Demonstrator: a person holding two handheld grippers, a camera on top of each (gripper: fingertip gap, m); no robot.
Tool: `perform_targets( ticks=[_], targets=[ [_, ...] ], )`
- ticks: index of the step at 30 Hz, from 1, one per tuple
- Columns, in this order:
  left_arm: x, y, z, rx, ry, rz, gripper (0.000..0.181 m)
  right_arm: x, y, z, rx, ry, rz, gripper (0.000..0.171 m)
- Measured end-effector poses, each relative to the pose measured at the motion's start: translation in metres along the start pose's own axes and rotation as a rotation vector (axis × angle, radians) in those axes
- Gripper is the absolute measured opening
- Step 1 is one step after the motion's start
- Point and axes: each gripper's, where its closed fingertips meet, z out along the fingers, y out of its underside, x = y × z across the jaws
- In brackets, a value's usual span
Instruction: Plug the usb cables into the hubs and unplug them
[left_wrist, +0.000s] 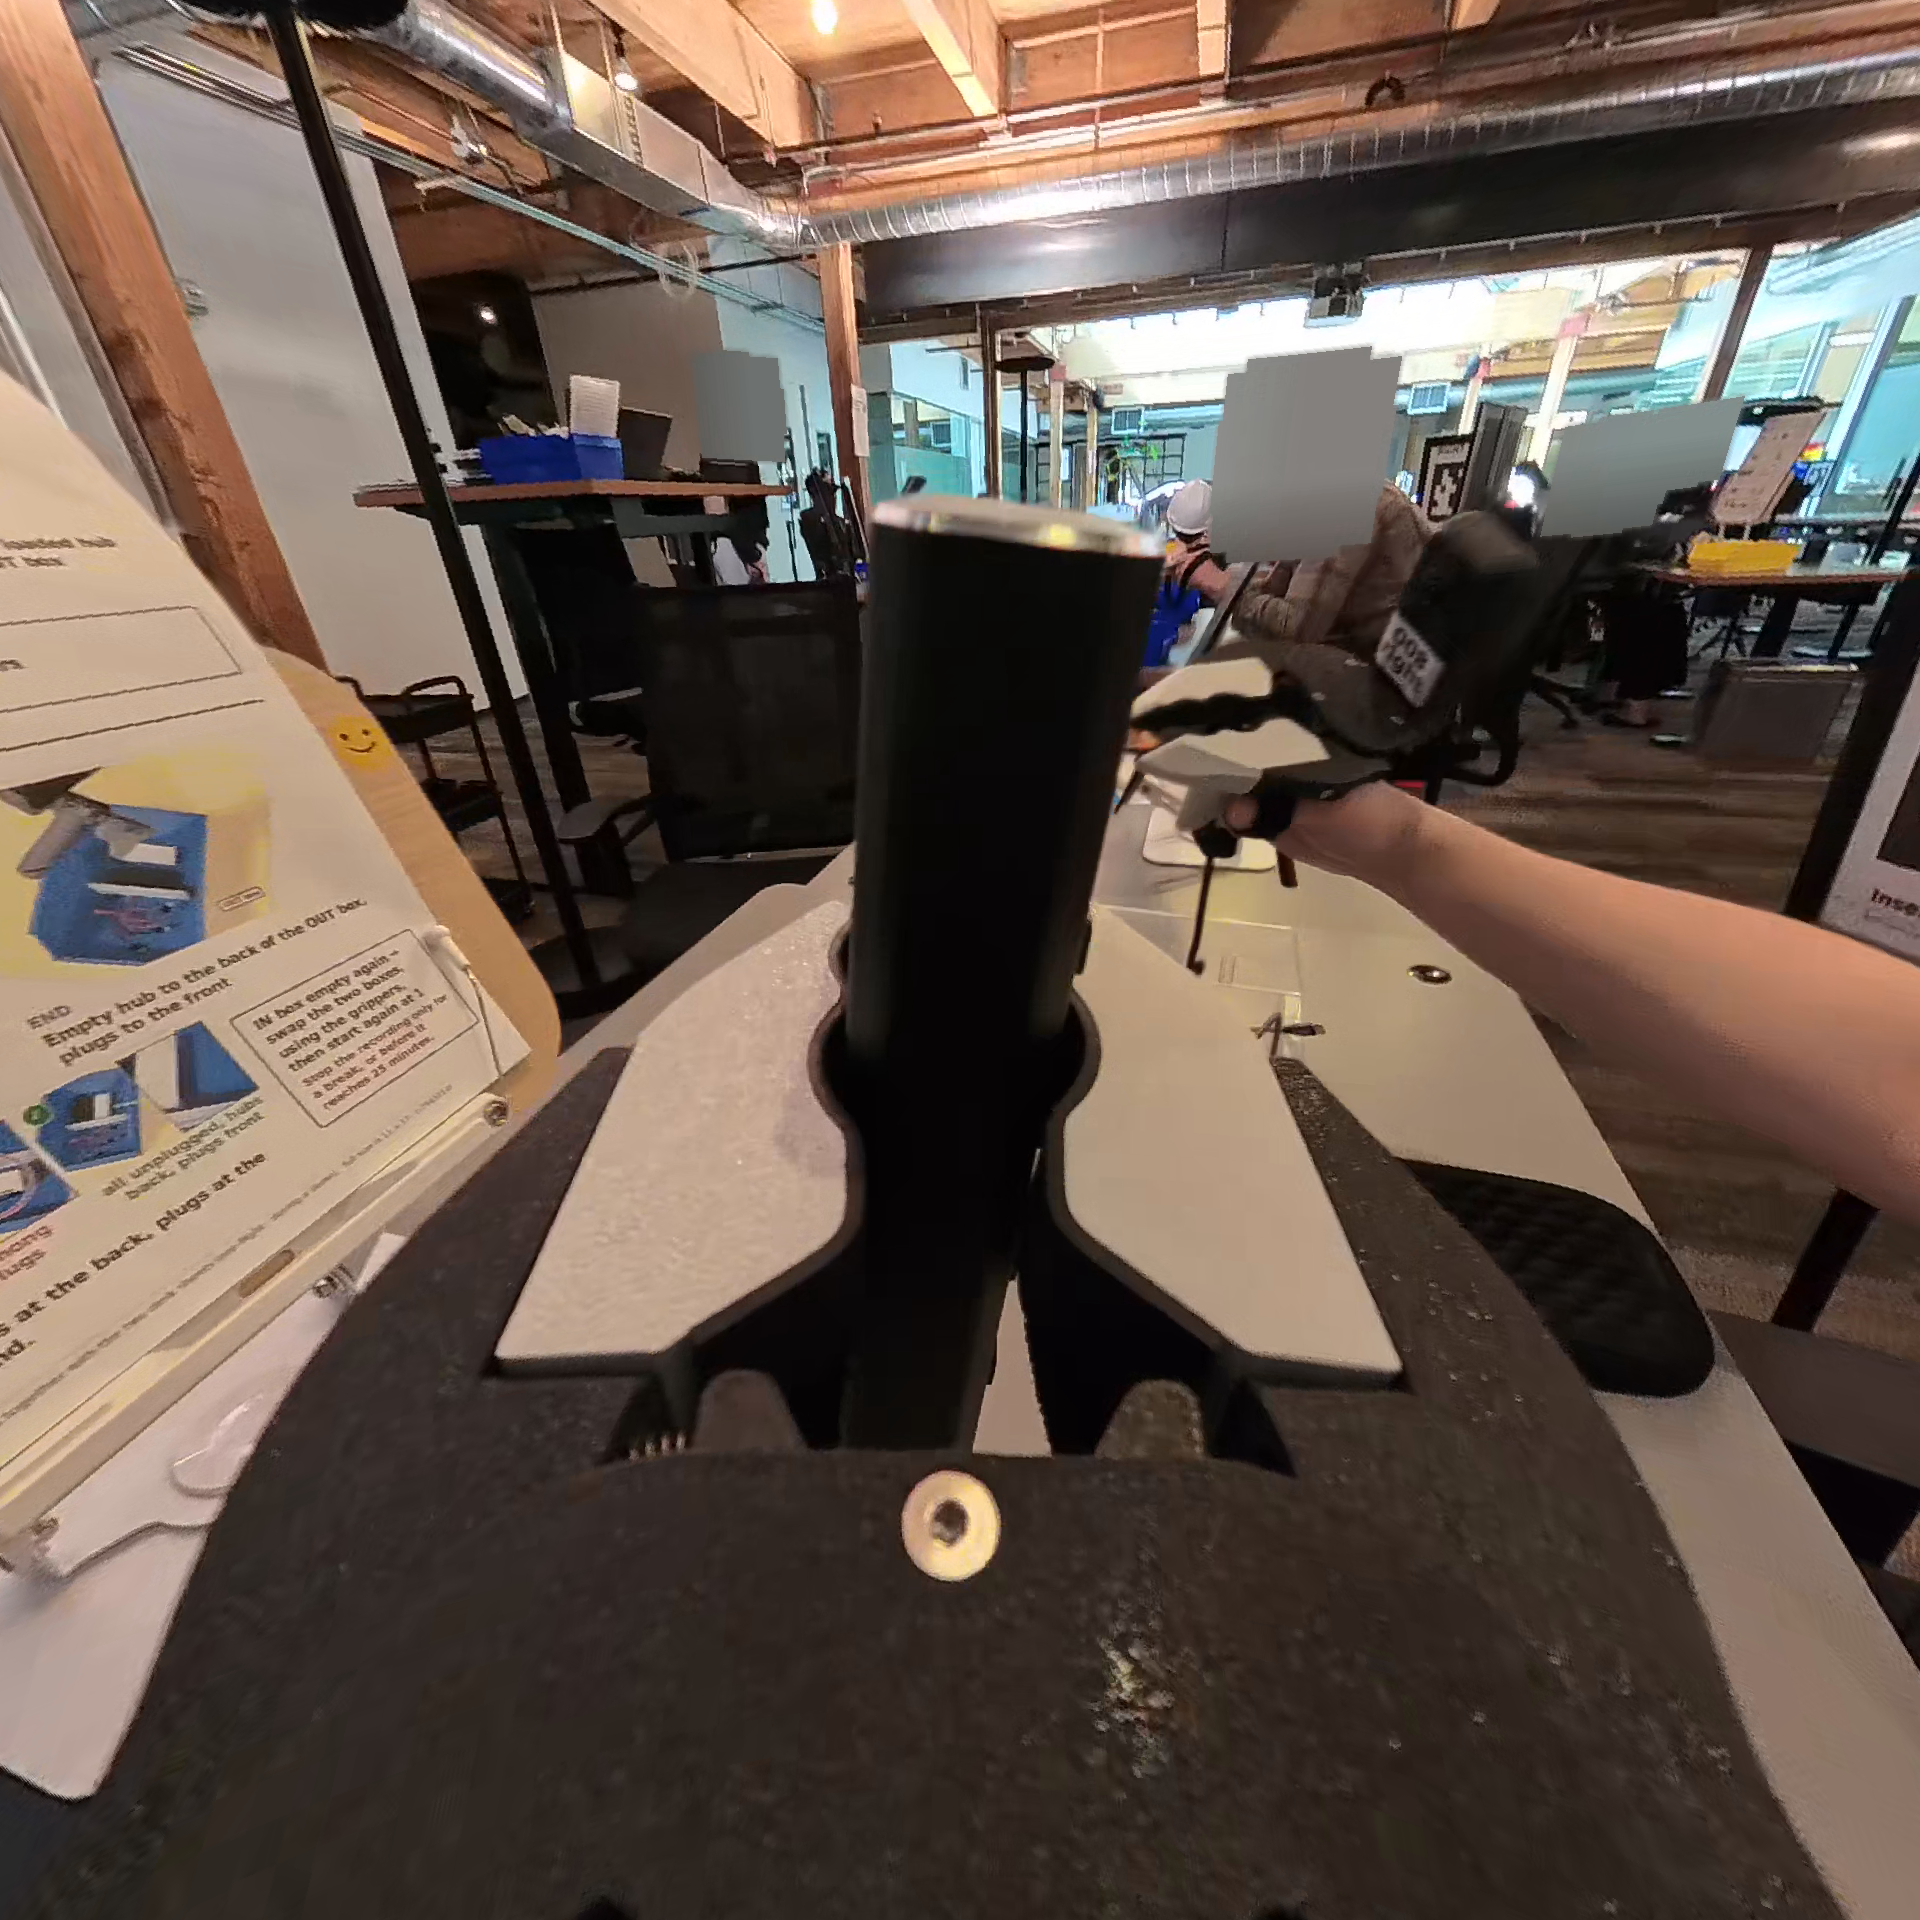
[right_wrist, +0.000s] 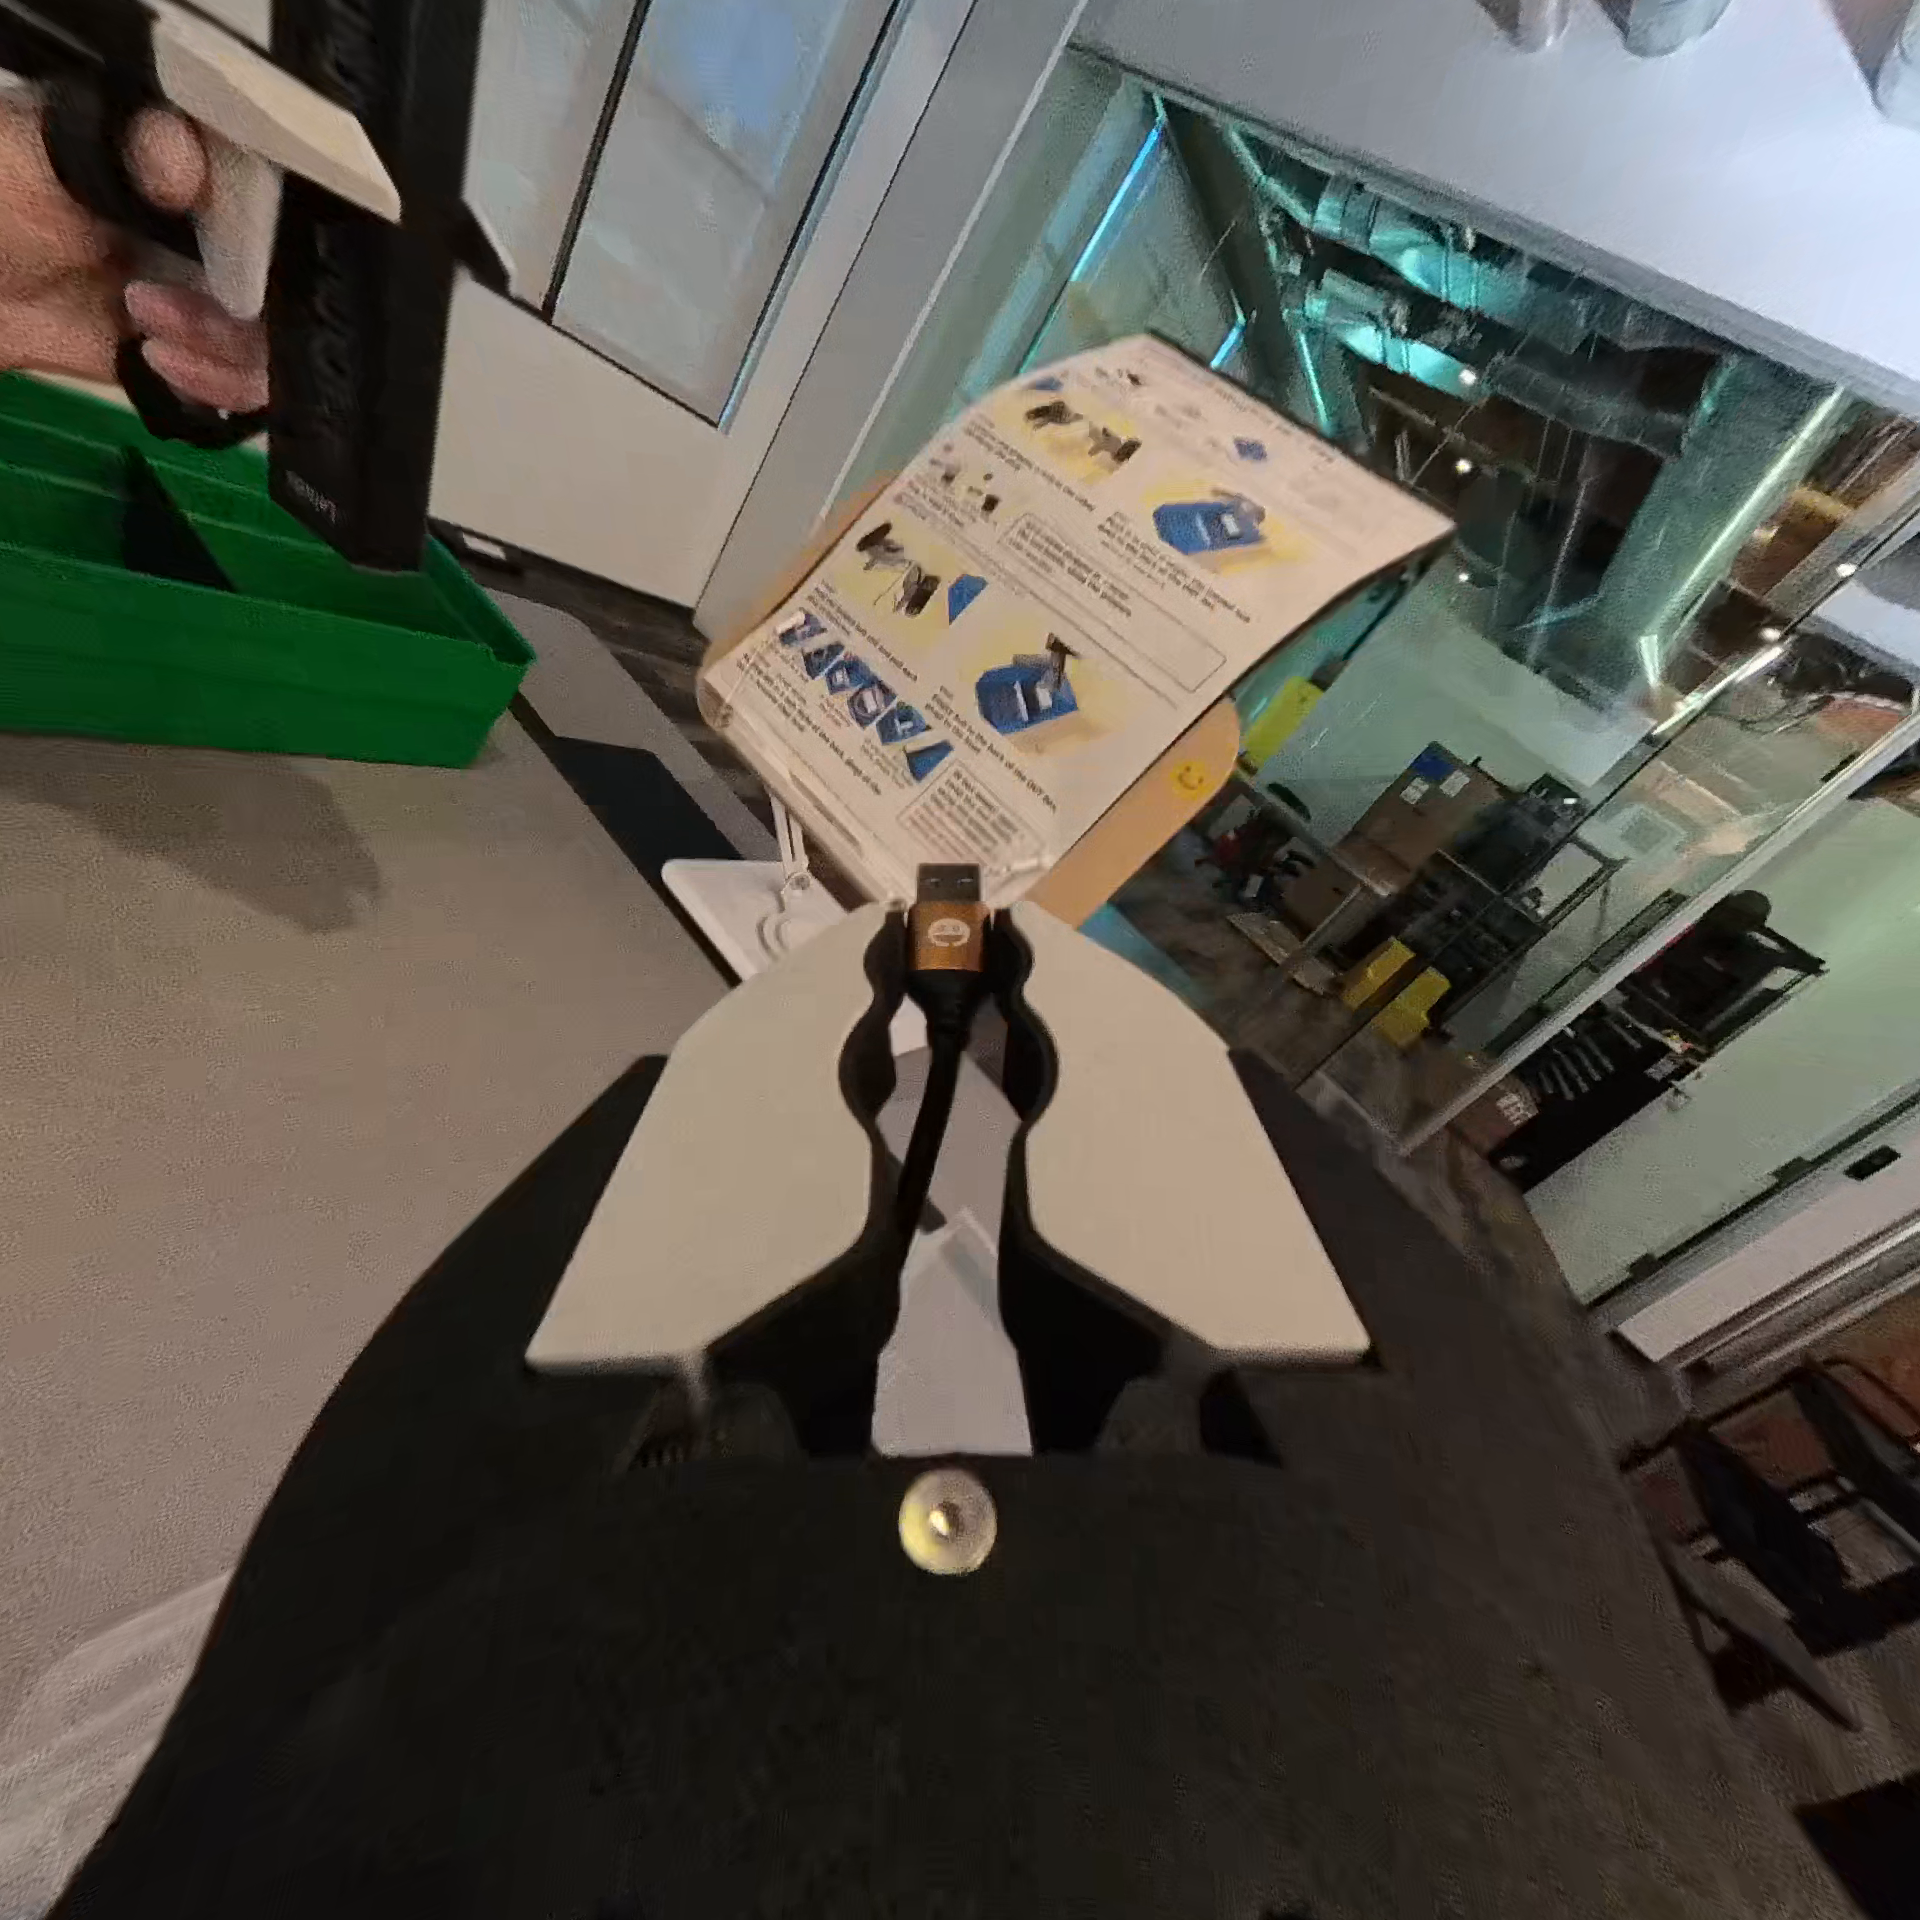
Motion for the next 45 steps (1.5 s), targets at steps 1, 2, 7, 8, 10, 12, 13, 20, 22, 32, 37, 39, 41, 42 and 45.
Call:
perform_targets(
  ticks=[1,2,7,8,10,12,13,20,22,32,37,39,41,42,45],
  targets=[
    [0.002,0.003,0.003,-0.015,0.002,0.008,0.031,0.0,0.017,-0.003,-0.032,-0.02,0.034,0.017],
    [0.004,0.005,0.006,-0.03,0.003,0.012,0.03,-0.002,0.035,-0.006,-0.064,-0.047,0.085,0.017],
    [0.011,0.02,0.02,-0.099,0.027,0.008,0.03,-0.03,0.11,-0.027,-0.255,-0.173,0.255,0.016],
    [0.013,0.022,0.023,-0.11,0.035,0.007,0.031,-0.037,0.126,-0.033,-0.318,-0.198,0.279,0.016],
    [0.018,0.028,0.029,-0.132,0.053,0.008,0.031,-0.051,0.157,-0.043,-0.461,-0.249,0.335,0.016],
    [0.024,0.032,0.034,-0.152,0.07,0.01,0.031,-0.06,0.183,-0.054,-0.615,-0.265,0.392,0.022],
    [0.027,0.034,0.036,-0.159,0.08,0.01,0.031,-0.061,0.196,-0.059,-0.694,-0.248,0.418,0.034],
    [0.043,0.046,0.047,-0.211,0.139,0.002,0.031,-0.03,0.175,-0.077,-0.76,-0.084,0.439,0.067],
    [0.044,0.048,0.048,-0.221,0.142,0.008,0.031,-0.005,0.154,-0.083,-0.716,0.043,0.372,0.072],
    [0.062,0.029,0.043,-0.125,0.279,-0.132,0.031,-0.019,0.017,-0.049,-0.286,0.106,0.253,0.066],
    [0.085,0.02,0.044,-0.06,0.46,-0.292,0.031,-0.128,-0.052,0.022,0.042,-0.257,0.461,0.065],
    [0.092,0.02,0.046,-0.058,0.499,-0.321,0.031,-0.156,-0.057,0.046,0.086,-0.344,0.555,0.065],
    [0.095,0.025,0.048,-0.082,0.503,-0.314,0.031,-0.179,-0.058,0.067,0.103,-0.439,0.629,0.065],
    [0.096,0.028,0.049,-0.102,0.5,-0.307,0.031,-0.187,-0.057,0.076,0.108,-0.471,0.65,0.063],
    [0.104,0.039,0.049,-0.179,0.562,-0.327,0.031,-0.198,-0.062,0.086,0.172,-0.551,0.69,0.029]
  ],
)
